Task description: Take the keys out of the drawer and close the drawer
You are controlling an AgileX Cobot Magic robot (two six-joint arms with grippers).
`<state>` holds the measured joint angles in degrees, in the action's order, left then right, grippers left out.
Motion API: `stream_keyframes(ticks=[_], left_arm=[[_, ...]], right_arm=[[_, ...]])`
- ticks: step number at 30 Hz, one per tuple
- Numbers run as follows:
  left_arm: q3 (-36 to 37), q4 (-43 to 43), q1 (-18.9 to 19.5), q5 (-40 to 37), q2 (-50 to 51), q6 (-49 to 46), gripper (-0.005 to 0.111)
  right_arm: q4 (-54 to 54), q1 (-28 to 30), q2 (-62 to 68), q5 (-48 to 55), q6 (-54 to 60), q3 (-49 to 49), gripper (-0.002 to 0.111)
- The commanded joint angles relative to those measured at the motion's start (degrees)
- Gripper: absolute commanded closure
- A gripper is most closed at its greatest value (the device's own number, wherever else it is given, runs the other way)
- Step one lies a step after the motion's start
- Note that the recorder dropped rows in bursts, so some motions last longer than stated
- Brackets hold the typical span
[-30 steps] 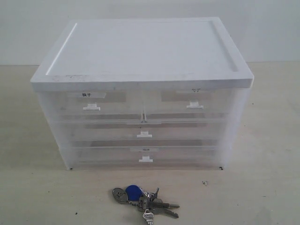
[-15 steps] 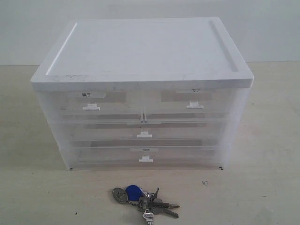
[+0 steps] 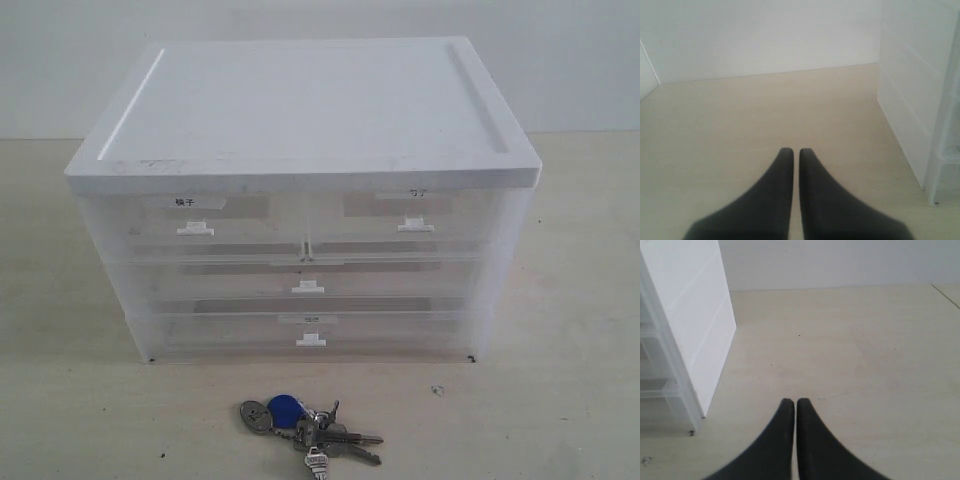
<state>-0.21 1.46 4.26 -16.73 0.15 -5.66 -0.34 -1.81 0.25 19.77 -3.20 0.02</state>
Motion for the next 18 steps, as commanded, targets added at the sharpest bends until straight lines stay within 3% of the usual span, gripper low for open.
stream_keyframes(ticks=[1, 18], left_arm=[[0.2, -0.4, 0.1, -0.2, -0.1, 0.3, 0.102], [0.2, -0.4, 0.1, -0.2, -0.1, 0.2, 0.102]], right_arm=[[-0.2, 0.1, -0.3, -0.2, -0.1, 0.0, 0.109], [-0.2, 0.1, -0.3, -0.2, -0.8, 0.0, 0.109]])
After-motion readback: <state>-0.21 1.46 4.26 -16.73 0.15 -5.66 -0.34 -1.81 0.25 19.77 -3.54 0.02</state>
